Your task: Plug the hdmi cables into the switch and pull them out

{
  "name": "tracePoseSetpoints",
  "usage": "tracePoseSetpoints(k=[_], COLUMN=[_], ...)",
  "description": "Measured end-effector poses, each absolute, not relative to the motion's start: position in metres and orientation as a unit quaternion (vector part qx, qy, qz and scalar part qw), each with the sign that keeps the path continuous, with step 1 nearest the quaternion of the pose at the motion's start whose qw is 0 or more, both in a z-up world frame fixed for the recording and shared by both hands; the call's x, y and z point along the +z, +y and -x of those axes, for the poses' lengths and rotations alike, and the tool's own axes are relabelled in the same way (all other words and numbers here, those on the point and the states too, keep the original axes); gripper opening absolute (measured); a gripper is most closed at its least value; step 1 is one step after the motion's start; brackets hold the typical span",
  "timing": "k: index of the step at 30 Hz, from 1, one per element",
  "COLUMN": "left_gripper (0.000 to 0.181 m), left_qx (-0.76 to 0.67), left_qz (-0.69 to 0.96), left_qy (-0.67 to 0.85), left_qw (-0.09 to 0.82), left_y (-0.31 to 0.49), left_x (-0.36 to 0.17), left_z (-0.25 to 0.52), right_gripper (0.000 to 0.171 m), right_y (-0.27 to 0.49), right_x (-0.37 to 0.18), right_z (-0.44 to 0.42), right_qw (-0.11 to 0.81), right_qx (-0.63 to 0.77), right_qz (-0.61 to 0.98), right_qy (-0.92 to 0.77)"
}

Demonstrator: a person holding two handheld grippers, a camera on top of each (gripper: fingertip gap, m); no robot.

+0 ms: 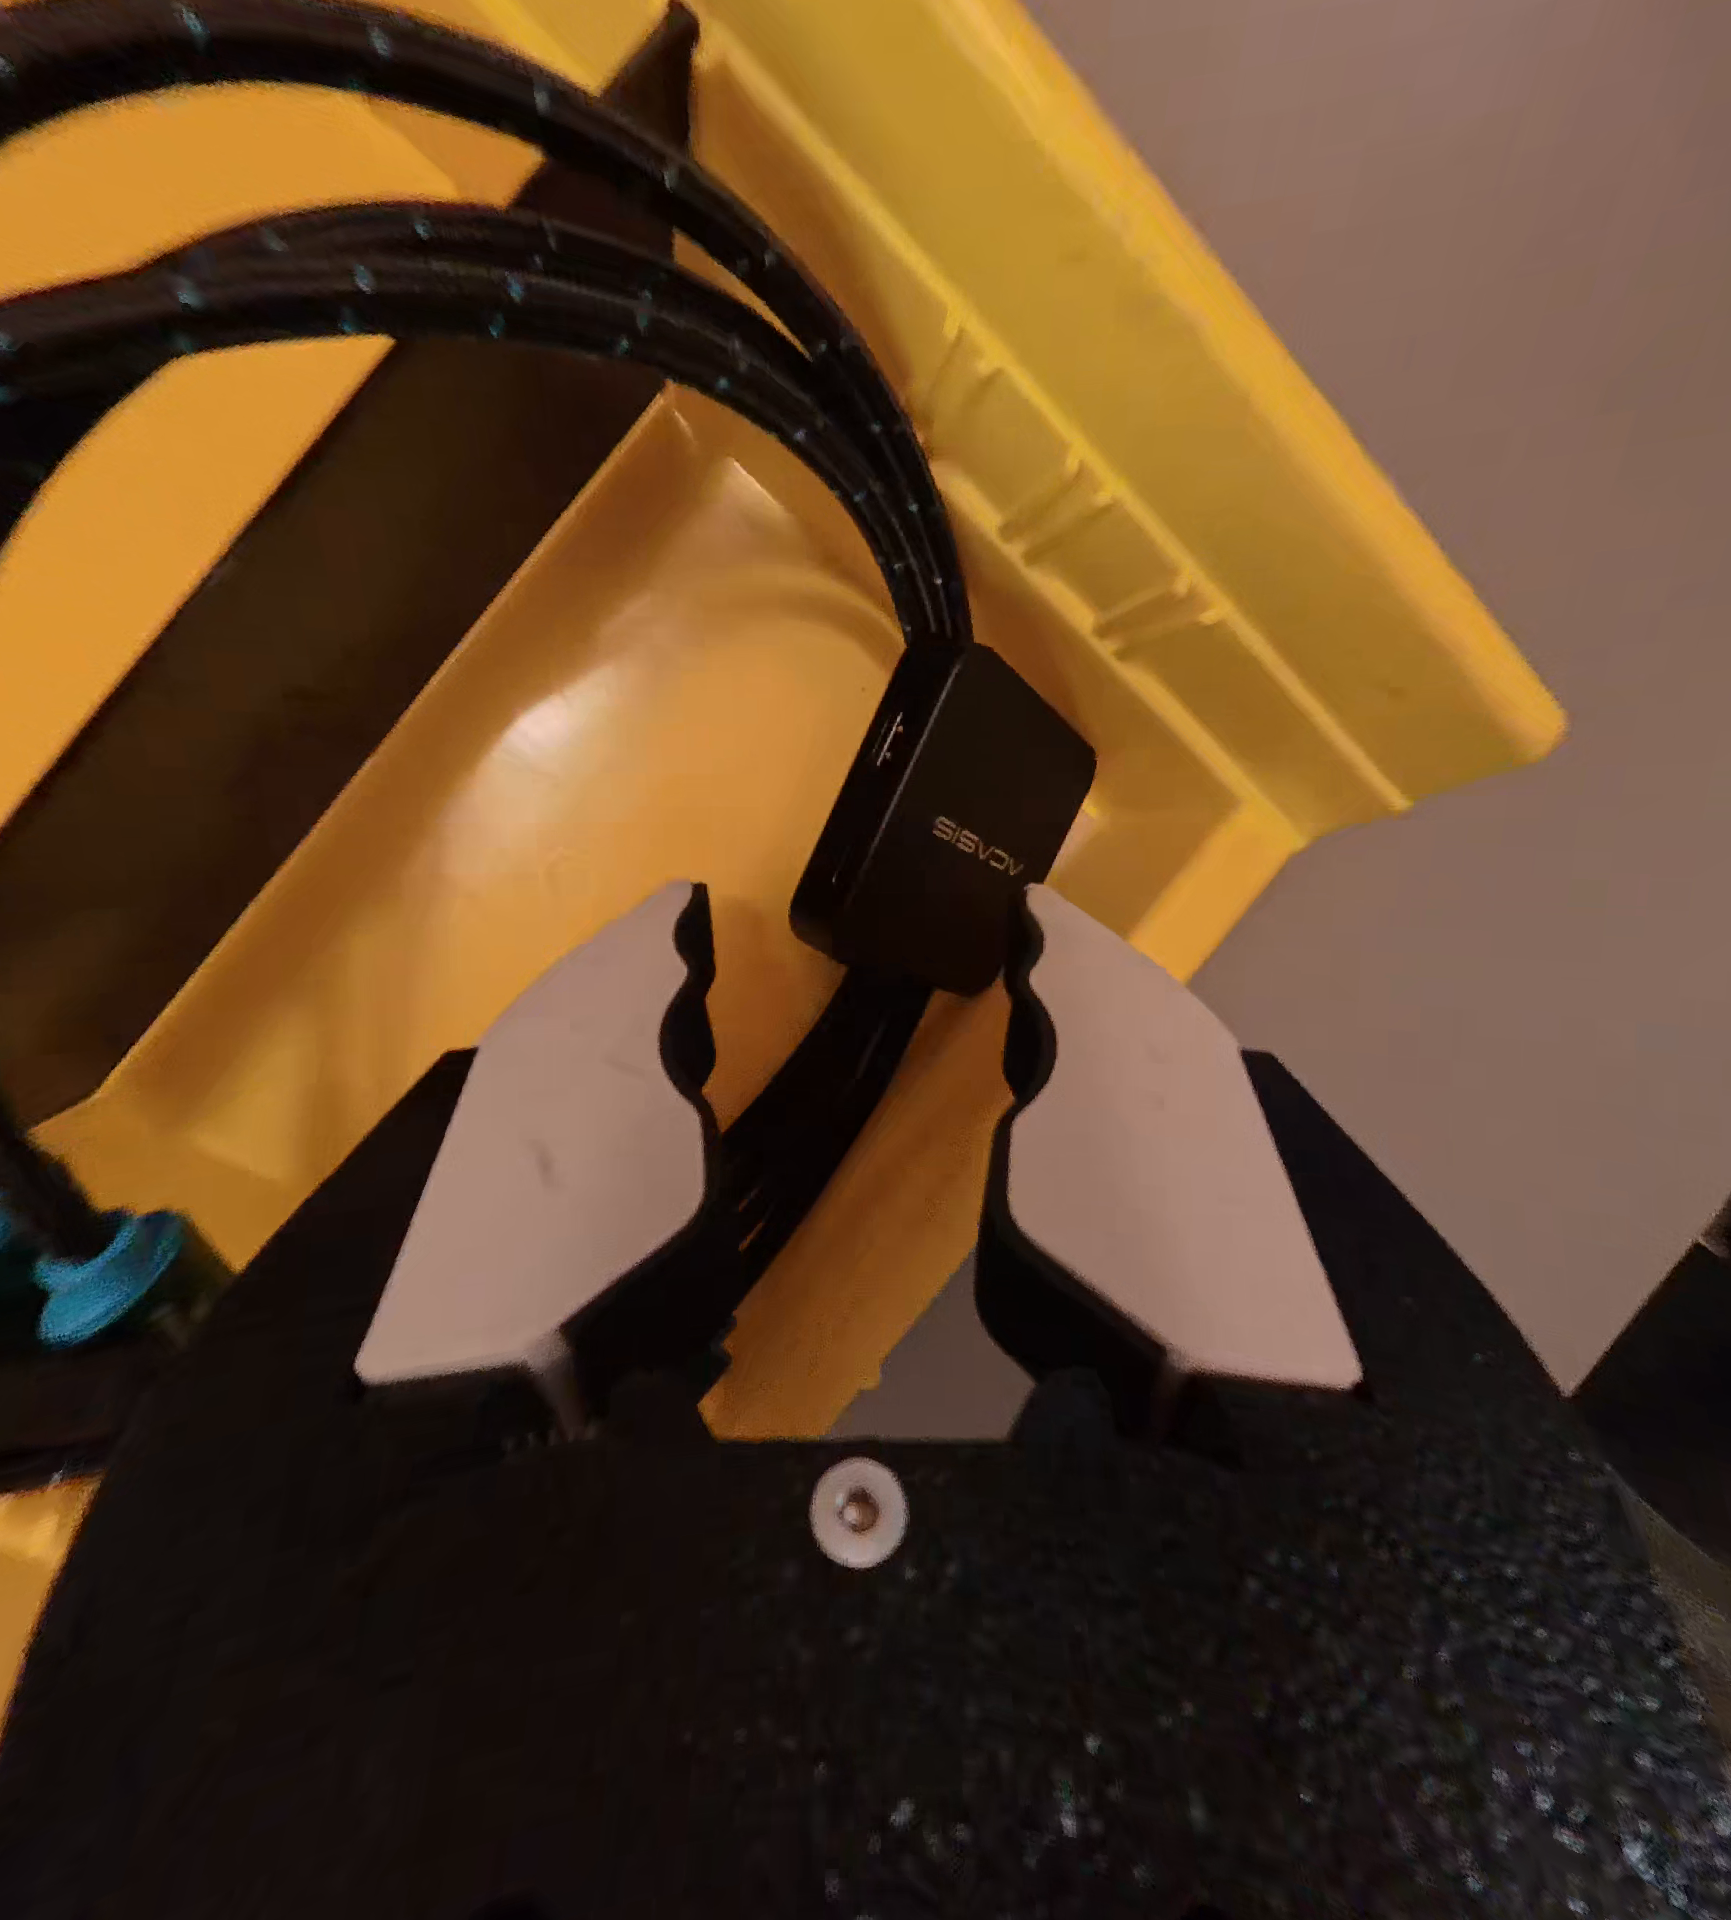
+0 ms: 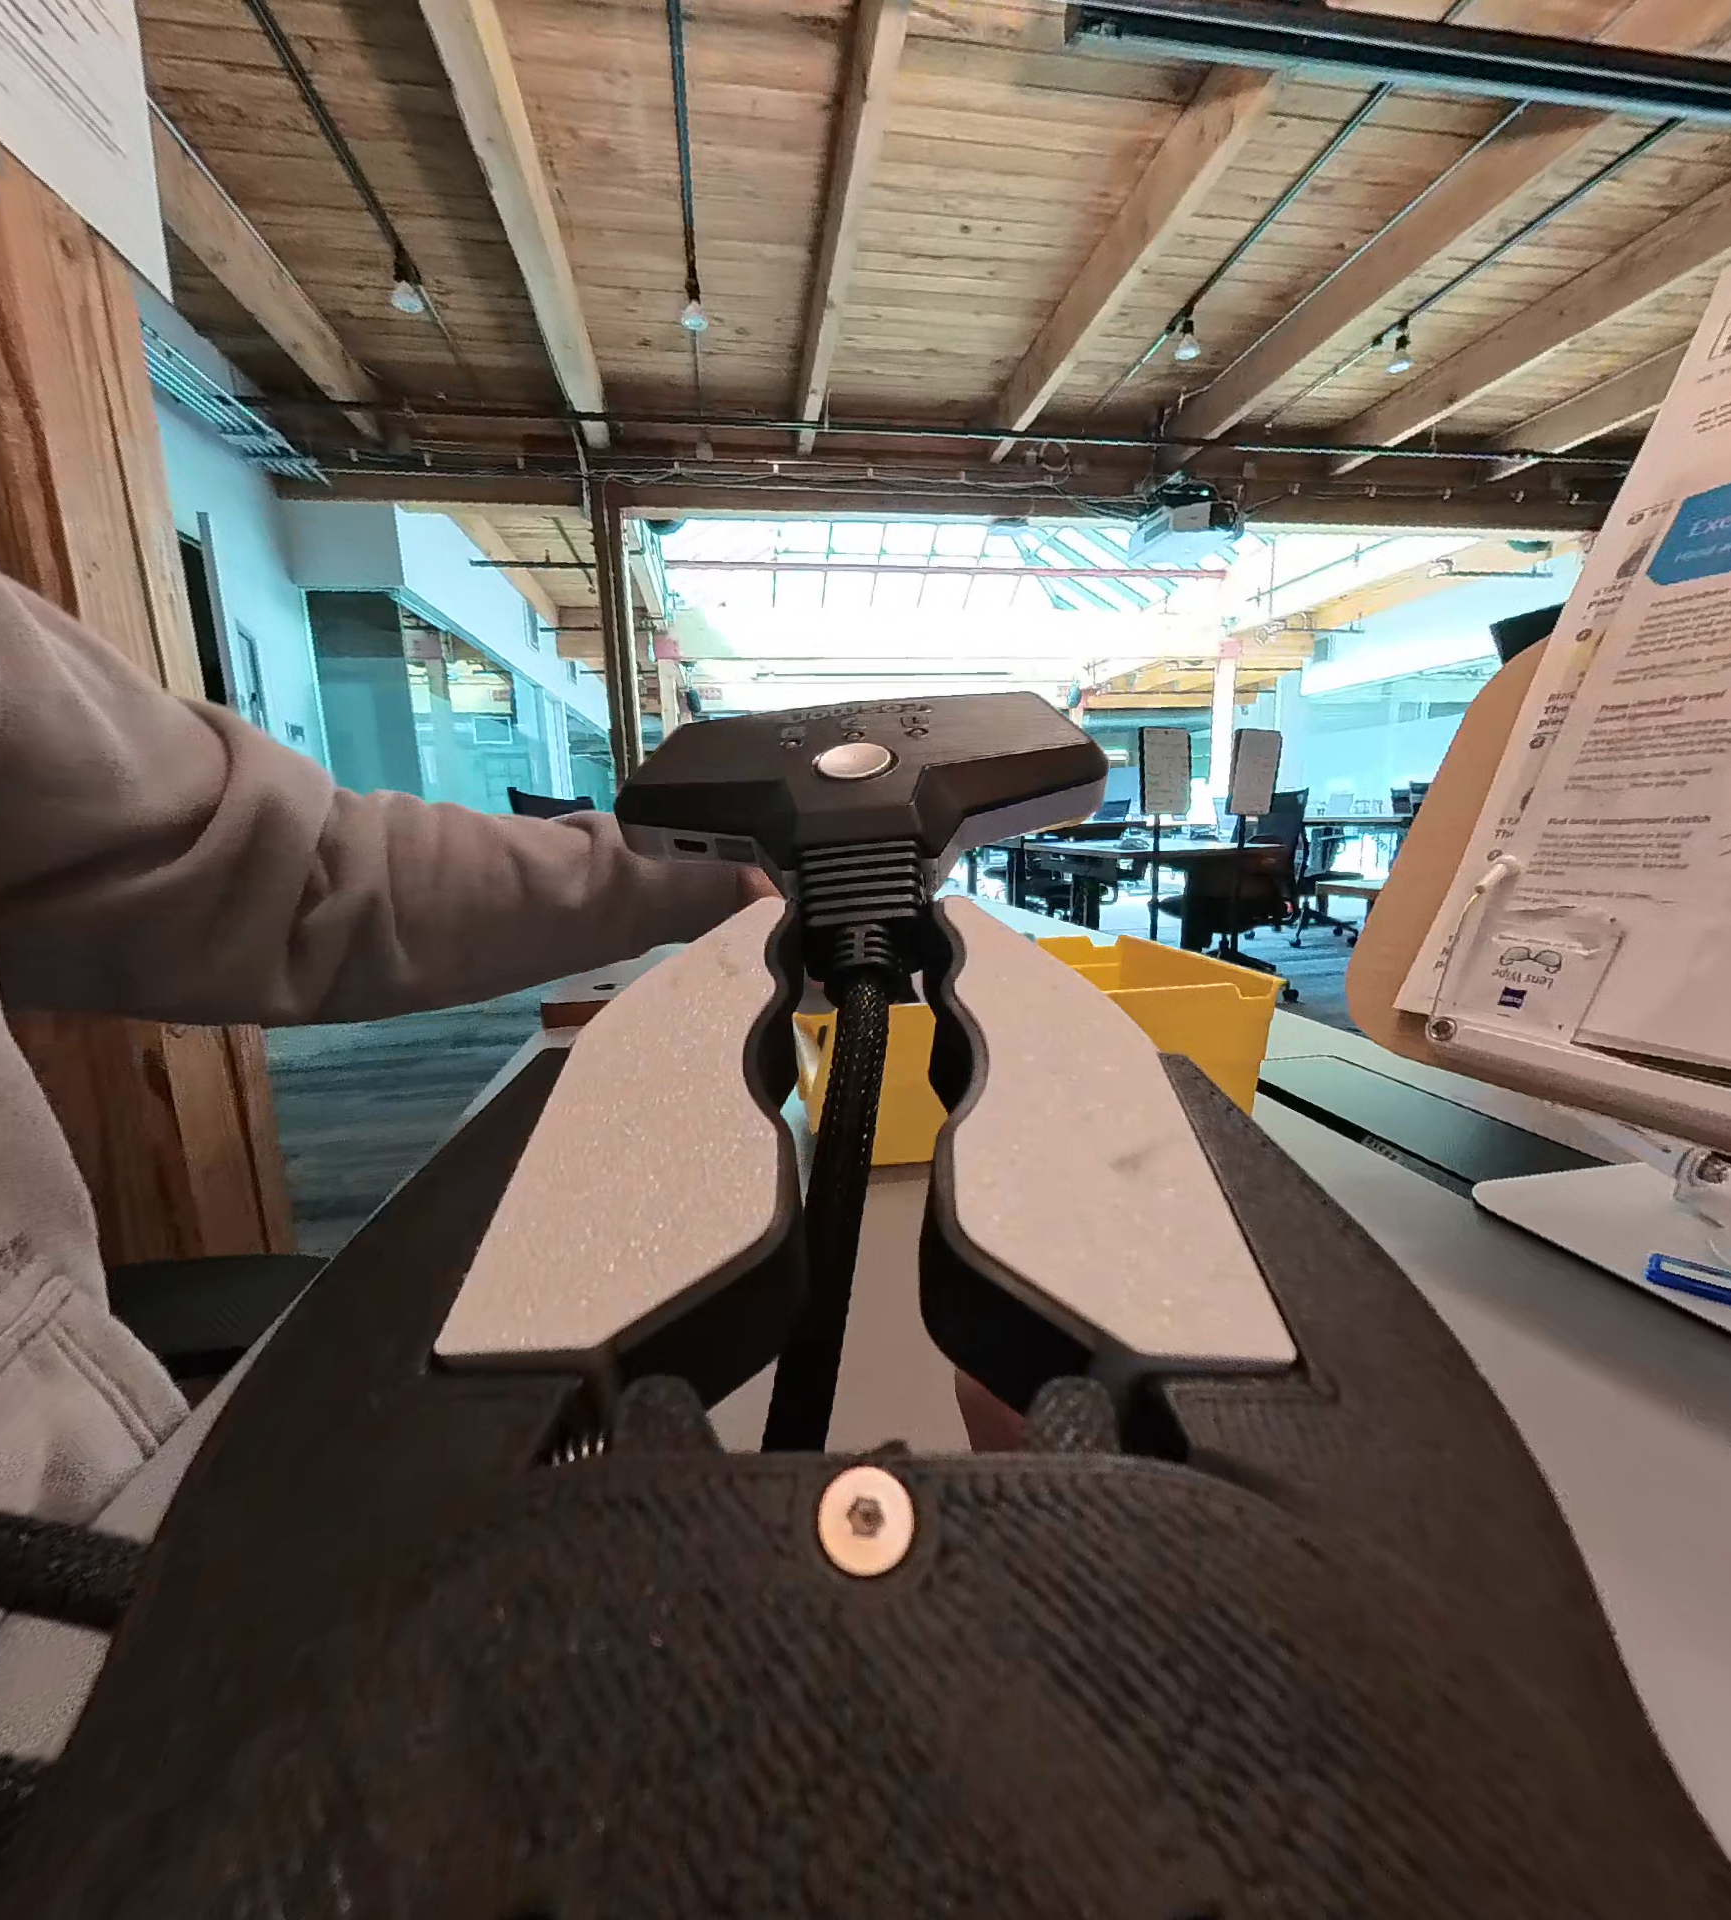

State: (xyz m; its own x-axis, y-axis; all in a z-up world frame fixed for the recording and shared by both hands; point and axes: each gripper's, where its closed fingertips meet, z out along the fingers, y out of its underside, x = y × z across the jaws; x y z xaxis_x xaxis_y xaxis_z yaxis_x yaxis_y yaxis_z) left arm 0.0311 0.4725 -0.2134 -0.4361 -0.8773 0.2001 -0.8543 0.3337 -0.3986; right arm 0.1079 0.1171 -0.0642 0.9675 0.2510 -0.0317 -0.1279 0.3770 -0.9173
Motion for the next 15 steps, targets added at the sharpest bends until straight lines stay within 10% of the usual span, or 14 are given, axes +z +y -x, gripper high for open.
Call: tracePoseSetpoints(k=[9, 15], left_gripper=[0.014, 0.014], left_qx=[-0.298, -0.295], left_qz=[0.440, 0.392], left_qy=[0.847, 0.833], left_qw=[-0.014, 0.257], left_y=[0.462, 0.487], left_x=[-0.156, -0.016], left_z=[-0.016, -0.058], right_gripper=[0.021, 0.021], right_y=[0.117, 0.120], right_x=[-0.074, -0.073], right_z=[-0.107, -0.104], right_qw=[0.819, 0.820], right_qx=[0.101, 0.100], right_qz=[0.562, 0.561], right_qy=[-0.061, -0.065])
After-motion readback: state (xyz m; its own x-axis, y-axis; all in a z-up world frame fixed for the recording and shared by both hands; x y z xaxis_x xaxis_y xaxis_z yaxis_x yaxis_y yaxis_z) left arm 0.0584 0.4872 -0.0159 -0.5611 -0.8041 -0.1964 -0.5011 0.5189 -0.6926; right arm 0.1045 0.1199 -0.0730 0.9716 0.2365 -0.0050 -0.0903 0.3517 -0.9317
